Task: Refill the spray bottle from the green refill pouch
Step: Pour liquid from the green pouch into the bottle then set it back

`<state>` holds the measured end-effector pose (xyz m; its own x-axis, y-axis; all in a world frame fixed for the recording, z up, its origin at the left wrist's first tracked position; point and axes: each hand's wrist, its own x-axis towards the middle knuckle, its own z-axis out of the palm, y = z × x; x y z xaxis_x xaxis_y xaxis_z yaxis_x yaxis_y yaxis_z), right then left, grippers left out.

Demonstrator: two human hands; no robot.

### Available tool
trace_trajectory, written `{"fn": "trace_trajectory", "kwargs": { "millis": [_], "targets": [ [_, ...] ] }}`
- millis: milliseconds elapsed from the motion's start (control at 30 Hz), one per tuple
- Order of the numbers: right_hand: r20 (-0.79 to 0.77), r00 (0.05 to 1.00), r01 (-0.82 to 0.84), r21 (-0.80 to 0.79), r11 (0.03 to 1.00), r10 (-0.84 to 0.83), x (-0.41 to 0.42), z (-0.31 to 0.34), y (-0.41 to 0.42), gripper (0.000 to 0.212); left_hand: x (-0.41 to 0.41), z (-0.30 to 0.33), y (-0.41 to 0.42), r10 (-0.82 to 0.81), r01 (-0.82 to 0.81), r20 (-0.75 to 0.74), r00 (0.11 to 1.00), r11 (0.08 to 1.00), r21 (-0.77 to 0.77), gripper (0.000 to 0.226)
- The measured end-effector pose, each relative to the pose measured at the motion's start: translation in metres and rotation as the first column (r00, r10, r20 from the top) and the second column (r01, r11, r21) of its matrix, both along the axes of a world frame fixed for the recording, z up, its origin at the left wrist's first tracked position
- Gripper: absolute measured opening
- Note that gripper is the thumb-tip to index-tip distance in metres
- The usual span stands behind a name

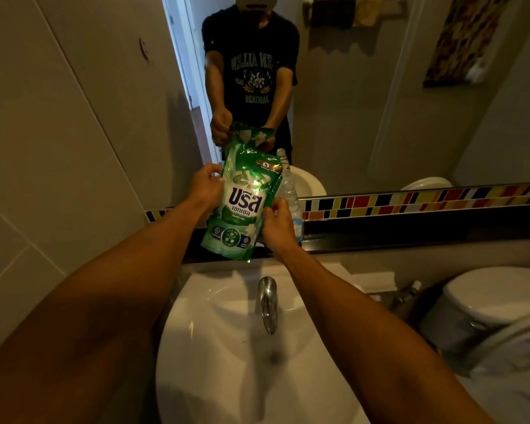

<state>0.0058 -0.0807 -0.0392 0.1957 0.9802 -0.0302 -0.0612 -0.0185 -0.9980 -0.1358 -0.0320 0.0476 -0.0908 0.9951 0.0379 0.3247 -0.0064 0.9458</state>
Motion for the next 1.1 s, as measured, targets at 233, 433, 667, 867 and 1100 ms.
{"fn": "trace_trajectory", "kwargs": {
  "millis": [233,433,667,867,1100],
  "targets": [
    [-0.033,0.999,0.001,0.008,1.000,-0.001,0.008,-0.001,-0.003,0.023,0.003,0.010,-0.008,-0.083,0.080,-0.071,0.994,0.996,-0.037,0.028],
    [-0.040,0.999,0.017,0.024,1.000,-0.016,0.015,-0.002,-0.005,0.023,0.011,0.012,-0.010,-0.084,0.080,-0.079,0.993,0.995,-0.059,0.029],
    [-0.092,0.996,-0.008,-0.010,1.000,0.007,0.015,-0.001,-0.008,0.017,0.014,0.017,-0.006,-0.093,0.078,-0.147,0.985,0.991,-0.109,0.036],
    [-0.130,0.991,-0.008,-0.034,0.999,0.004,0.019,0.001,-0.007,0.019,0.017,0.021,-0.004,-0.089,0.067,-0.170,0.981,0.989,-0.131,0.038],
    [-0.185,0.983,-0.010,-0.082,0.997,-0.005,0.018,-0.001,-0.005,0.018,0.020,0.024,0.002,-0.097,0.062,-0.223,0.970,0.985,-0.159,0.041]
  ]
}}
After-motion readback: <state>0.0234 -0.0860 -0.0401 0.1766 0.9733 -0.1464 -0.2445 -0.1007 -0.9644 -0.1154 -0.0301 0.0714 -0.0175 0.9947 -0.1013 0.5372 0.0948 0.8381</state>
